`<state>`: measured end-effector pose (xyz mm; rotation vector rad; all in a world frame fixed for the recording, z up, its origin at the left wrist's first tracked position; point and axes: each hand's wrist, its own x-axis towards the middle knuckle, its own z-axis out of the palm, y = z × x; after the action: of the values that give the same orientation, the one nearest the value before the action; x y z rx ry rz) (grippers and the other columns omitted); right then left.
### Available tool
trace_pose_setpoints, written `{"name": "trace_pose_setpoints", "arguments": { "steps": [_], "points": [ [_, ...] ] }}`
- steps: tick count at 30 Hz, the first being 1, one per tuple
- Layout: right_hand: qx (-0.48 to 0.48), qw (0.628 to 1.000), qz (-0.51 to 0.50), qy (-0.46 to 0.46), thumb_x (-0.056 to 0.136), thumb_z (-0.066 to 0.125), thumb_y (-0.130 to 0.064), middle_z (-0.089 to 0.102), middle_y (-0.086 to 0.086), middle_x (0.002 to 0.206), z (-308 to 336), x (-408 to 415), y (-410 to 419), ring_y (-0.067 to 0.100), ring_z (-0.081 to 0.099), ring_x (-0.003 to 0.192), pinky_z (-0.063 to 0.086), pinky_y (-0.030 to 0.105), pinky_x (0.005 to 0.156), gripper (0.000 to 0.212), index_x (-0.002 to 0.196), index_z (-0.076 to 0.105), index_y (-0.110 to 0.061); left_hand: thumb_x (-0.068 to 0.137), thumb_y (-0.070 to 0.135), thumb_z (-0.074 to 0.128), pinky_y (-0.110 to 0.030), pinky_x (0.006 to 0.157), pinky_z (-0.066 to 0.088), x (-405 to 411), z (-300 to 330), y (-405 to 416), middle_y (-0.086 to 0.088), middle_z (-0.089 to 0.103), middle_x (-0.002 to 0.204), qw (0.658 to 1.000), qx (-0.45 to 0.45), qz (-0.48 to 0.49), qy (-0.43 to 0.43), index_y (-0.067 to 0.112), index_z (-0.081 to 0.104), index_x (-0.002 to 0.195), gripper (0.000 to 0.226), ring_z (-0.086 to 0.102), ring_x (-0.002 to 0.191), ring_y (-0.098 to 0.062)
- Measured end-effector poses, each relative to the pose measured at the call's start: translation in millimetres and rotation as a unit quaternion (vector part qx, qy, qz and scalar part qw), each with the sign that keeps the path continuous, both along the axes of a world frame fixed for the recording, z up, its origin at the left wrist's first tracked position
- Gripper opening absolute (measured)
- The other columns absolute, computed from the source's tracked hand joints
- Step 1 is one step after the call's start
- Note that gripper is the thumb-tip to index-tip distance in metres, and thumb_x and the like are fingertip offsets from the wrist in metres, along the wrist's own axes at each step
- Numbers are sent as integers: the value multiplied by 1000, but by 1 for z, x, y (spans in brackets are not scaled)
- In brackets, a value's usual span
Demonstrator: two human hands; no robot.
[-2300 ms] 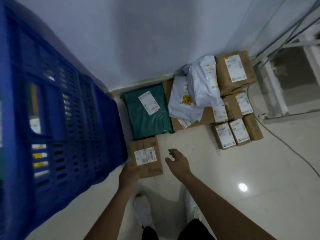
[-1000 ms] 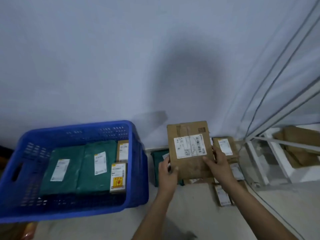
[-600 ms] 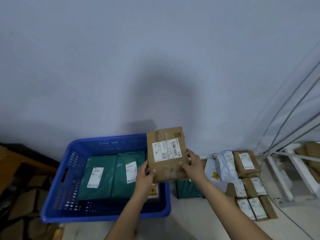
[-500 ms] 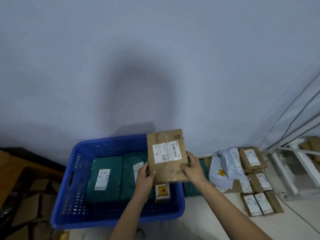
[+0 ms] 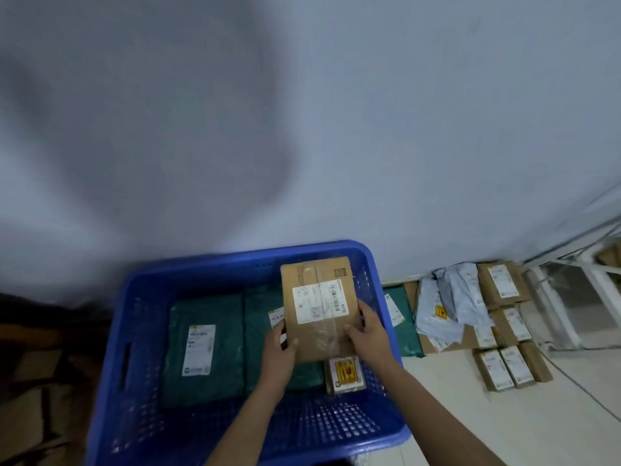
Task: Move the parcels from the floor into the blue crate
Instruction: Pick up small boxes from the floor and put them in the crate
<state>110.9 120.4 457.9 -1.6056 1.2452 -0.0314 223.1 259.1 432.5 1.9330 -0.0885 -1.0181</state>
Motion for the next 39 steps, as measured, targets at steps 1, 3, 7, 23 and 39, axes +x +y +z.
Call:
{"name": "trace_pose_setpoints", "arguments": {
  "steps": [1, 3, 7, 23, 39],
  "points": [
    [-1, 1000, 2, 2, 88, 59, -7, 52, 3, 132, -12, 4, -7, 17, 53, 113, 48, 35, 94, 60, 142, 39, -26, 95, 9, 50, -34, 102, 45, 2, -12, -7, 2, 41, 139, 1000, -4, 5, 4, 25, 40, 141, 49, 46, 122, -15],
    [-15, 1000, 3, 10, 89, 57, -7, 53, 5, 134, -39, 15, -24, 19, 54, 113, 47, 33, 93, 59, 143, 38, -22, 96, 7, 49, -33, 103, 45, 8, -37, -23, 3, 39, 140, 1000, -12, 6, 3, 24, 41, 140, 48, 46, 123, -15],
    [-32, 999, -5, 38, 89, 56, -2, 54, 9, 135, -93, 26, -47, 27, 54, 120, 45, 32, 93, 61, 145, 35, -15, 95, 7, 50, -42, 104, 45, 20, -89, -50, 0, 36, 146, 1000, 2, 1, 4, 20, 39, 143, 51, 45, 127, -19],
    [-66, 996, -34, -42, 92, 59, -10, 50, -2, 139, -116, 15, -36, 9, 47, 123, 42, 25, 103, 61, 147, 34, -22, 92, 14, 60, -38, 99, 49, 14, -103, -32, 8, 48, 139, 994, -93, 48, 33, 34, 45, 136, 50, 49, 126, -16],
    [43, 966, 64, 247, 82, 57, -51, 33, 14, 148, -154, -36, 30, 34, 45, 125, 47, 42, 97, 88, 152, 11, -23, 76, 14, 73, -45, 86, 52, 27, -125, -7, -6, 58, 119, 953, -79, 171, 235, 20, 36, 132, 68, 60, 103, -24]
  ]
}}
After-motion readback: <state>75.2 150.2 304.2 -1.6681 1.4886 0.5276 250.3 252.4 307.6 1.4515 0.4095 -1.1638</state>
